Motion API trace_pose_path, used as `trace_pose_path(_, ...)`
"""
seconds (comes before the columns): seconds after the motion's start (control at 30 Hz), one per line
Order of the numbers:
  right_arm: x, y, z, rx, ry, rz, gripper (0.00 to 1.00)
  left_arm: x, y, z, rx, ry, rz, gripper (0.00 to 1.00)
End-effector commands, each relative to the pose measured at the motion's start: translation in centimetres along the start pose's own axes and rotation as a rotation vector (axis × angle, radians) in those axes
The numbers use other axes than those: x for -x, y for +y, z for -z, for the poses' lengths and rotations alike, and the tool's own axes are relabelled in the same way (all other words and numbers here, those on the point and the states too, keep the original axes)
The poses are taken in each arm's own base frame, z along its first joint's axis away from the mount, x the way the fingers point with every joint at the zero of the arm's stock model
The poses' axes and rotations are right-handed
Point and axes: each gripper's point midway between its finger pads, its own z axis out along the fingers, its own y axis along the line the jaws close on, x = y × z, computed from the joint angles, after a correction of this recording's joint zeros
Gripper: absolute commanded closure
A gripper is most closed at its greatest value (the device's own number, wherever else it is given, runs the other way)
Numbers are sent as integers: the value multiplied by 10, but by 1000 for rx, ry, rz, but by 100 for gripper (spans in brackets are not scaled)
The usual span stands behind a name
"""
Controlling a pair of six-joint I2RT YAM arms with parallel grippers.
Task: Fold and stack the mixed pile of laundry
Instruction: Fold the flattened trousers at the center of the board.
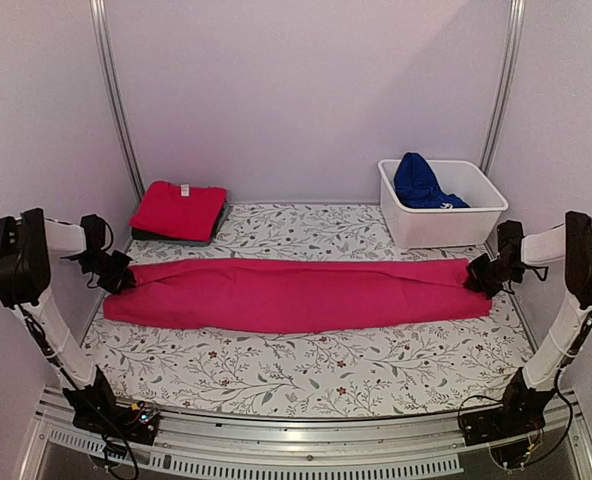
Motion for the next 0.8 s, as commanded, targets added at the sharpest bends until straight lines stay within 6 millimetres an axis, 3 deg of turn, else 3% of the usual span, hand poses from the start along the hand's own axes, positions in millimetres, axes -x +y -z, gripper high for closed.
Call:
trace_pose_path(0.0, -24, -67, 30, -165, 14, -117, 100, -65, 70, 9, 192, 159, 0, 100)
trace_pose_path(0.17, -40, -96, 59, -186, 17, -169, 100, -87, 93, 52, 217, 142, -1, 100)
trace_pose_path(0.27, -33, -85, 79, -133, -31, -141, 100, -74, 82, 82, 151, 51, 8, 100)
trace_pose_path(0.4, -14, -61, 103, -85, -82, -113, 100, -54, 63, 105, 67, 2, 37, 100)
trace_pose_path(0.57, 17, -47, 117, -68, -139, -87, 100, -25, 33, 113, 41, -20, 13, 100)
trace_pose_path(0.77, 32, -45, 80, -68, -90, -95, 100, -8, 15, 83, 19, 15, 20, 100)
